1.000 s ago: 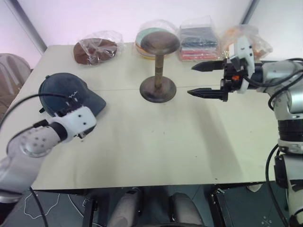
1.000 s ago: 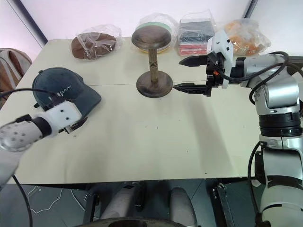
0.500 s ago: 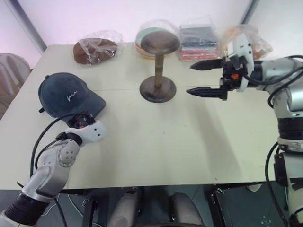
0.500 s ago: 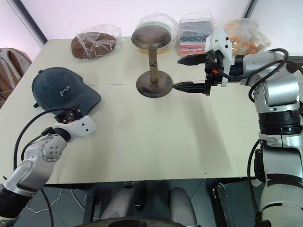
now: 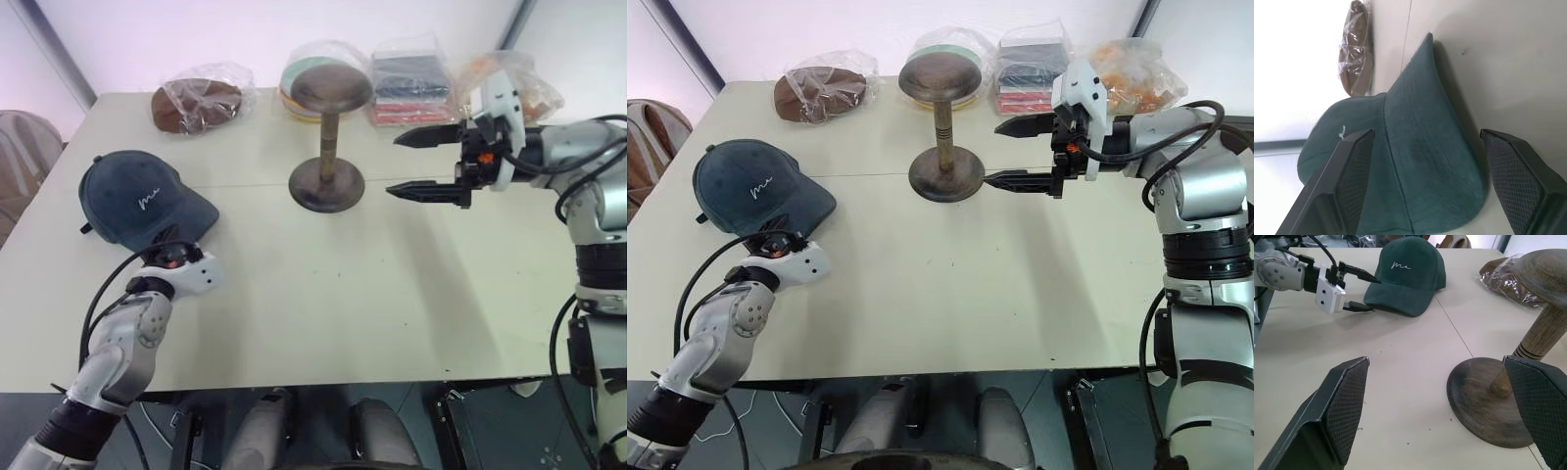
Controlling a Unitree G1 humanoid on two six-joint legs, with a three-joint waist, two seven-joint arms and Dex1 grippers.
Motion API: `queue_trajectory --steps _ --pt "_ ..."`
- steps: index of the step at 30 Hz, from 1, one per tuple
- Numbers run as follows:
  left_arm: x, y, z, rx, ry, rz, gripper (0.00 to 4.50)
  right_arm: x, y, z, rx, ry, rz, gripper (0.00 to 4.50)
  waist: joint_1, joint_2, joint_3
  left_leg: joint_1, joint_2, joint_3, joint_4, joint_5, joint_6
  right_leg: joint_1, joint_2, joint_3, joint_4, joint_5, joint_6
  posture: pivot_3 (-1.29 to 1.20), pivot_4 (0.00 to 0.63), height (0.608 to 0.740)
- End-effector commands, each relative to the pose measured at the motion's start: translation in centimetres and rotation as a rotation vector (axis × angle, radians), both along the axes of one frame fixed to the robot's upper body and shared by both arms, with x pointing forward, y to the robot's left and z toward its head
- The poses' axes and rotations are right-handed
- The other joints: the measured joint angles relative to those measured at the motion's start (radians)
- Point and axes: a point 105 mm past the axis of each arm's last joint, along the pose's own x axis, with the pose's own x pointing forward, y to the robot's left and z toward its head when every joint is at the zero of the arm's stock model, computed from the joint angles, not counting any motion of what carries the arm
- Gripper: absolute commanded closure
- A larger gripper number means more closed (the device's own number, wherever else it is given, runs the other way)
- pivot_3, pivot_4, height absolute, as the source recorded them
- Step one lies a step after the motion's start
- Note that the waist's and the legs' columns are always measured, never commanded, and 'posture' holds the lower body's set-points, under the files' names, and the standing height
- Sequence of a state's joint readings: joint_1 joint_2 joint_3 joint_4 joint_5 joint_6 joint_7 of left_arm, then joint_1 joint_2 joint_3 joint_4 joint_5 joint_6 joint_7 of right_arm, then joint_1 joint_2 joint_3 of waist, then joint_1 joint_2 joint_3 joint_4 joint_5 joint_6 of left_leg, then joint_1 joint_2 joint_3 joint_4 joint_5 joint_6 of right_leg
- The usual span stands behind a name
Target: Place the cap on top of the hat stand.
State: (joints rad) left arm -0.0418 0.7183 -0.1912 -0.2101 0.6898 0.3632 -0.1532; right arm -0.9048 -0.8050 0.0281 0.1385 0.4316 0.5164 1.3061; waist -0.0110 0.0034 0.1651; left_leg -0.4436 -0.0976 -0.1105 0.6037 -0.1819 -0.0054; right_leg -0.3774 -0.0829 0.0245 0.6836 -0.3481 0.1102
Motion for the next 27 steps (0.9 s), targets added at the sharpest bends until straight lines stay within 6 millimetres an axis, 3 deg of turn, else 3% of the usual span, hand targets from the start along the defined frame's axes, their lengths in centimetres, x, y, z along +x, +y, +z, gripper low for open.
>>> queue_trajectory --steps 1,13,27 --pt "-0.7 1.2 -0.1 0.028 -0.034 0.049 0.86 -0.7 0.0 2.1 -0.011 -0.084 0.013 0.0 -0.001 0.0 0.0 0.0 0.0 0.0 0.0 0.0 0.0 0.0 0.0 0.0 0.0 0.0 0.0 0.0 0.15 0.74" --pt "-2.0 3.5 -2.5 0.062 -0.062 0.125 0.86 -0.7 0.0 2.1 -0.016 -0.083 0.014 0.0 -0.003 0.001 -0.001 0.001 0.0 0.0 -0.001 0.0 0.0 0.0 0.0 0.0 0.0 0.0 0.0 0.0 0.15 0.74" --pt "-0.7 4.3 -3.7 0.044 -0.103 0.132 0.86 -1.1 -0.4 2.1 -0.02 -0.081 0.001 0.0 0.0 0.007 -0.005 0.002 0.0 0.0 0.0 0.0 0.0 0.001 0.0 0.0 0.002 0.0 0.0 0.0 0.15 0.74"
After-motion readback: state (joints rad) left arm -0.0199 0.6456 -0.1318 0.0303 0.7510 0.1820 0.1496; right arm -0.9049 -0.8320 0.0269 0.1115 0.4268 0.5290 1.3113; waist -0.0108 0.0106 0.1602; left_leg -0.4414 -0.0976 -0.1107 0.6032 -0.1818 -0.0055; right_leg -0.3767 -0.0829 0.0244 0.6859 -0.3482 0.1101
